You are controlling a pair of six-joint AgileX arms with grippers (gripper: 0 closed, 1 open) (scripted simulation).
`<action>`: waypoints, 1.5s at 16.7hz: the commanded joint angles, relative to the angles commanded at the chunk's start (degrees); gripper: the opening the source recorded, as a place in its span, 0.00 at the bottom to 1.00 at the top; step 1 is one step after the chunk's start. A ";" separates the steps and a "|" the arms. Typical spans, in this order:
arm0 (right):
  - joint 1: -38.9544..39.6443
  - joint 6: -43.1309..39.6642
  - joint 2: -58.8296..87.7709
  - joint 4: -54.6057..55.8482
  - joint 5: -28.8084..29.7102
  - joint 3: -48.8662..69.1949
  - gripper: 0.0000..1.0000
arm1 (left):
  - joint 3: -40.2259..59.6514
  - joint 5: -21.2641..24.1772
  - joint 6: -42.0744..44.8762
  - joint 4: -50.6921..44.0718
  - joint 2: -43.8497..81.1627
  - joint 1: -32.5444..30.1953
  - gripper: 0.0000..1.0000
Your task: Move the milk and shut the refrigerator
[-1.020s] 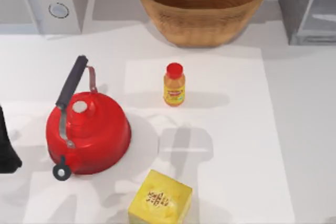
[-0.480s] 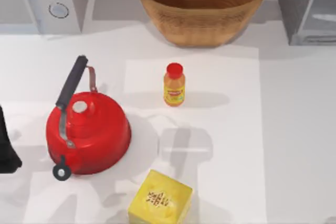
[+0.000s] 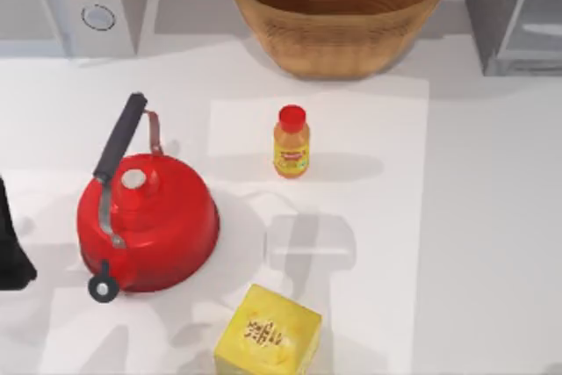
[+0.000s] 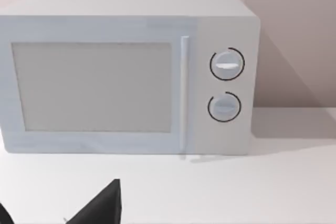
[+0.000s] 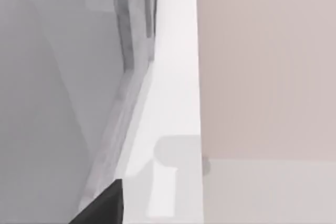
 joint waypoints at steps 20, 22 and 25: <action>52.58 35.98 -11.87 19.42 41.50 -16.93 1.00 | 0.00 0.00 0.00 0.00 0.00 0.00 1.00; 52.58 35.98 -11.87 19.42 41.50 -16.93 1.00 | 0.00 0.00 0.00 0.00 0.00 0.00 1.00; 51.67 35.69 -10.69 18.91 41.81 -16.24 1.00 | 0.00 0.00 0.00 0.00 0.00 0.00 1.00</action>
